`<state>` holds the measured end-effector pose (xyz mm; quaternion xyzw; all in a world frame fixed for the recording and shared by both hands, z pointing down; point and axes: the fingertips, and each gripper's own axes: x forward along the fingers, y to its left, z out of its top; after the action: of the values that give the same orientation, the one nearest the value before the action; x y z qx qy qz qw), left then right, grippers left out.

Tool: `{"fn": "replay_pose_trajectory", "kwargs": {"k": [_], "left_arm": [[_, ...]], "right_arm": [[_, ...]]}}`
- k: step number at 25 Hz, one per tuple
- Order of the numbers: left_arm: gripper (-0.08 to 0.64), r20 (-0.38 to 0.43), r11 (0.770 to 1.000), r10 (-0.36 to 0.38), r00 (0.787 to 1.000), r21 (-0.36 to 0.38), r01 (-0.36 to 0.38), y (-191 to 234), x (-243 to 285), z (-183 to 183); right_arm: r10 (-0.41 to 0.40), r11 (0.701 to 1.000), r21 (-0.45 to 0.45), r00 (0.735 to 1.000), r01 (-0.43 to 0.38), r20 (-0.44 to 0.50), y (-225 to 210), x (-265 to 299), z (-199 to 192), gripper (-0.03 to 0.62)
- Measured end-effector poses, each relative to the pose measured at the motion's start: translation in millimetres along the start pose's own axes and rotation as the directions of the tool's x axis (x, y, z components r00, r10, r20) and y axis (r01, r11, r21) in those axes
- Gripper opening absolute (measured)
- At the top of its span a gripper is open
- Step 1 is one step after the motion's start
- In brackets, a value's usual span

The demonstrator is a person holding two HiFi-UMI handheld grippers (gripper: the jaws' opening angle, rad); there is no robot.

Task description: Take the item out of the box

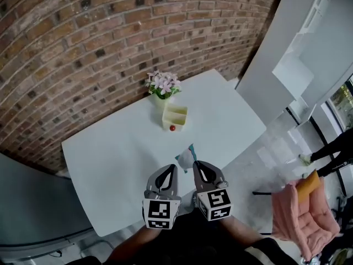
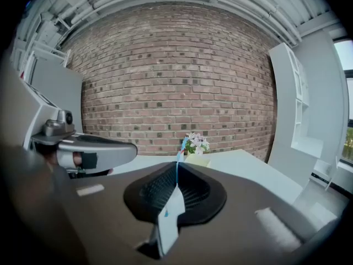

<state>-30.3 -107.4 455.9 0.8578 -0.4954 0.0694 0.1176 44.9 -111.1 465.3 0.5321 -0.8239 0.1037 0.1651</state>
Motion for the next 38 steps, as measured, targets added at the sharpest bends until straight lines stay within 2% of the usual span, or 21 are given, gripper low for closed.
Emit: {"fn": "replay_pose_trajectory", "kwargs": {"k": [5, 9, 14, 21, 38], "left_arm": [[0.005, 0.002, 1.0, -0.03, 1.0, 0.006, 0.03, -11.3, -10.2, 0.5], [0.005, 0.002, 0.999, -0.028, 1.0, -0.016, 0.028, -15.6, -18.8, -3.1], [0.005, -0.001, 1.0, -0.022, 1.0, -0.009, 0.022, -20.9, -25.1, -6.0], [0.006, -0.023, 1.0, -0.016, 1.0, -0.021, 0.016, -26.2, -22.7, -15.9], [0.005, -0.024, 0.999, -0.037, 0.999, -0.013, 0.036, -38.5, -10.8, -14.5]], "right_arm": [[-0.016, 1.0, 0.0, 1.0, 0.016, 0.0, 4.4, -14.1, 0.6, 0.008], [-0.003, 1.0, -0.01, 1.0, 0.003, 0.0, 10.7, -22.7, -2.6, 0.008], [0.016, 1.0, -0.001, 1.0, -0.016, -0.005, 13.7, -33.0, -13.2, 0.006], [0.051, 0.999, -0.007, 0.999, -0.051, -0.011, 12.3, -38.2, -24.8, 0.005], [0.046, 0.999, -0.014, 0.999, -0.047, -0.022, 0.4, -40.9, -28.1, 0.003]]}}
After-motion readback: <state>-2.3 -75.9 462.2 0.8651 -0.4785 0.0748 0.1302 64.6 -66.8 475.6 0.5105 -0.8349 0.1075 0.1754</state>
